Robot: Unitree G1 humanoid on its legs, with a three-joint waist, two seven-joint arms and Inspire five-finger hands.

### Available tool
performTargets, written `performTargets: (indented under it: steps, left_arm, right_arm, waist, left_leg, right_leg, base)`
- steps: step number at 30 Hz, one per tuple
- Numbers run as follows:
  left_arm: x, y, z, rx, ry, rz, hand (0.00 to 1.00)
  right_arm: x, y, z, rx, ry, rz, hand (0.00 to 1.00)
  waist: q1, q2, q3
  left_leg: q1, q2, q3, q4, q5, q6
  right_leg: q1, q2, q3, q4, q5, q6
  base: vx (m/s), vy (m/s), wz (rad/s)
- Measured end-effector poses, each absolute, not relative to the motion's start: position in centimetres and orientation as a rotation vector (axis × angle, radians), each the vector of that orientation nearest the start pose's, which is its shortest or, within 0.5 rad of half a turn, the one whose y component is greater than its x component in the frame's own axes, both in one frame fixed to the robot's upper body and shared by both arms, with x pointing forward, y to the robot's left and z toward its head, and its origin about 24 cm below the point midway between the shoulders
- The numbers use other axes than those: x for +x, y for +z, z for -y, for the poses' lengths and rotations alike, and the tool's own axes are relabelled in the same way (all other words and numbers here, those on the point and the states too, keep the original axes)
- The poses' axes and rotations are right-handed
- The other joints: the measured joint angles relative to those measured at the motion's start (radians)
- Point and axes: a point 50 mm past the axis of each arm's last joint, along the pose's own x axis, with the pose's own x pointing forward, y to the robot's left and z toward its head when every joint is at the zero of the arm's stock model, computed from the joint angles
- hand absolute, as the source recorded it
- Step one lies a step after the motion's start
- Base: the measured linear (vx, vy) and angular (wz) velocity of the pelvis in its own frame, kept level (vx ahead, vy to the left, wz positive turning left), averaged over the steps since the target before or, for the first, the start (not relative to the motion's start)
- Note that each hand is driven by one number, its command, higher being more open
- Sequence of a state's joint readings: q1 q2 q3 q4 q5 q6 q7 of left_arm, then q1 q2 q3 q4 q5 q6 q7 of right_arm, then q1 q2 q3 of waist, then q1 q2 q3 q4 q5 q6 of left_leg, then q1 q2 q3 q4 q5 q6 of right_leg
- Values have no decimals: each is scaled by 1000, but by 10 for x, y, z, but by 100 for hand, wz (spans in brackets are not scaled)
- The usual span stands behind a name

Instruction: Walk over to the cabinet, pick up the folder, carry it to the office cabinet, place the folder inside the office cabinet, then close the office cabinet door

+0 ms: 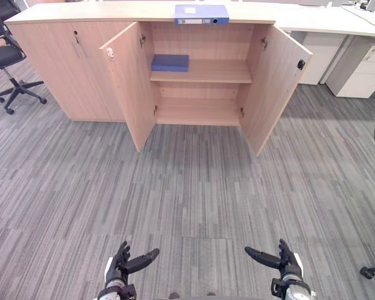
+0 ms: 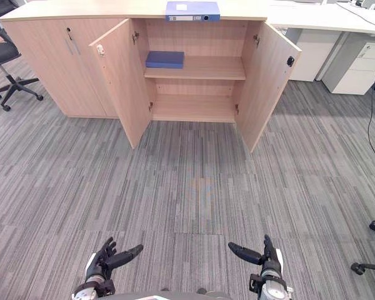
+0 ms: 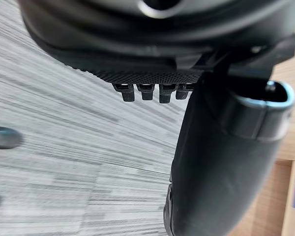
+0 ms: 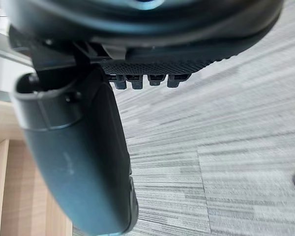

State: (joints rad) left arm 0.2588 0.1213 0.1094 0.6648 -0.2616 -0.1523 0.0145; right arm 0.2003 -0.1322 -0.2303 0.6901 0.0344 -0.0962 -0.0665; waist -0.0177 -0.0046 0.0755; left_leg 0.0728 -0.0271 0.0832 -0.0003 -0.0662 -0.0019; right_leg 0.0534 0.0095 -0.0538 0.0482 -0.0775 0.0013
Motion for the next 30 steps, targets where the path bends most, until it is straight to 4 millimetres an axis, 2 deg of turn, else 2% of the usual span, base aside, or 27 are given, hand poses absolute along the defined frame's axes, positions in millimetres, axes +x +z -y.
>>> performTargets:
  steps: [4, 13, 18, 19, 22, 23, 24, 25, 26, 27, 28, 30]
  left_arm:
    - [109, -120, -229, -114, 329, -725, 100]
    - [104, -121, -229, -47, 295, -750, 100]
    - [101, -123, -228, -47, 297, -762, 100]
    - [103, -123, -228, -47, 302, -763, 100]
    - [107, -121, -229, -42, 309, -755, 100]
    - [112, -120, -229, -41, 307, -742, 100]
    - [114, -119, -228, -43, 305, -736, 100]
    - [119, -118, -227, -47, 301, -726, 100]
    - [126, -117, -227, -36, 294, -719, 100]
    - [128, -117, -227, -12, 276, -719, 100]
    - [130, -116, -228, 0, 266, -714, 100]
    - [142, -111, -230, 14, 261, -683, 100]
  right_arm:
    - [119, -116, 254, -106, -363, -768, 100]
    - [119, -114, 258, -112, -363, -767, 100]
    - [123, -113, 259, -105, -368, -762, 100]
    - [141, -111, 259, -101, -363, -743, 100]
    - [139, -111, 259, -87, -373, -744, 100]
    - [140, -111, 259, -87, -374, -743, 100]
    - [141, -110, 260, -88, -374, -740, 100]
    - [145, -109, 261, -91, -376, -728, 100]
    - [153, -106, 258, -85, -368, -703, 100]
    - [148, -108, 255, -81, -367, -719, 100]
    - [146, -109, 254, -87, -362, -727, 100]
    - [140, -113, 251, -93, -349, -750, 100]
  waist:
    - [-3, 8, 21]
    - [-24, 15, 25]
    - [-22, 25, 37]
    - [-19, 33, 67]
    - [-5, 33, 68]
    - [2, 33, 68]
    - [2, 34, 71]
    - [-2, 45, 87]
    - [-9, 44, 131]
    - [-33, 58, 149]
    - [-38, 55, 150]
    - [-48, 47, 152]
  left_leg:
    - [5, 0, 8, -2, -5, -8]
    - [2, 0, 15, -3, -6, -8]
    - [-44, 3, 43, 23, -22, -2]
    - [-149, 18, 72, 178, -121, 21]
    - [-144, 17, 88, 202, -139, 24]
    - [-141, 12, 95, 201, -149, 19]
    - [-129, 6, 99, 196, -166, 23]
    - [-108, 12, 93, 197, -200, 61]
    - [-53, 4, 87, 202, -221, 88]
    - [-11, 3, 58, 196, -234, 84]
    - [3, 3, 50, 186, -231, 74]
    - [32, 3, 2, 165, -247, 59]
  right_leg:
    - [5, 0, 1, -6, 0, 0]
    - [0, 0, 9, -8, 0, 0]
    - [-42, 1, 25, -3, 3, 2]
    - [-133, 3, 49, 103, -54, 24]
    - [-139, -3, 46, 137, -74, 28]
    - [-144, -10, 38, 157, -81, 41]
    - [-161, -15, 19, 205, -101, 71]
    - [-231, -27, -25, 396, -143, 125]
    - [-357, -63, -91, 679, -179, 102]
    - [-403, -80, -139, 690, -216, 52]
    - [-427, -82, -154, 651, -215, 51]
    - [-491, -82, -170, 415, -142, 55]
  base:
    - [38, -2, -3]
    - [-4, -8, -2]
    - [-8, -3, -16]
    - [114, 48, -40]
    - [159, 63, -18]
    - [152, 63, -5]
    - [144, 71, -5]
    - [66, 33, -4]
    - [144, 37, 24]
    - [141, 14, 39]
    - [334, 18, 63]
    - [432, -14, 74]
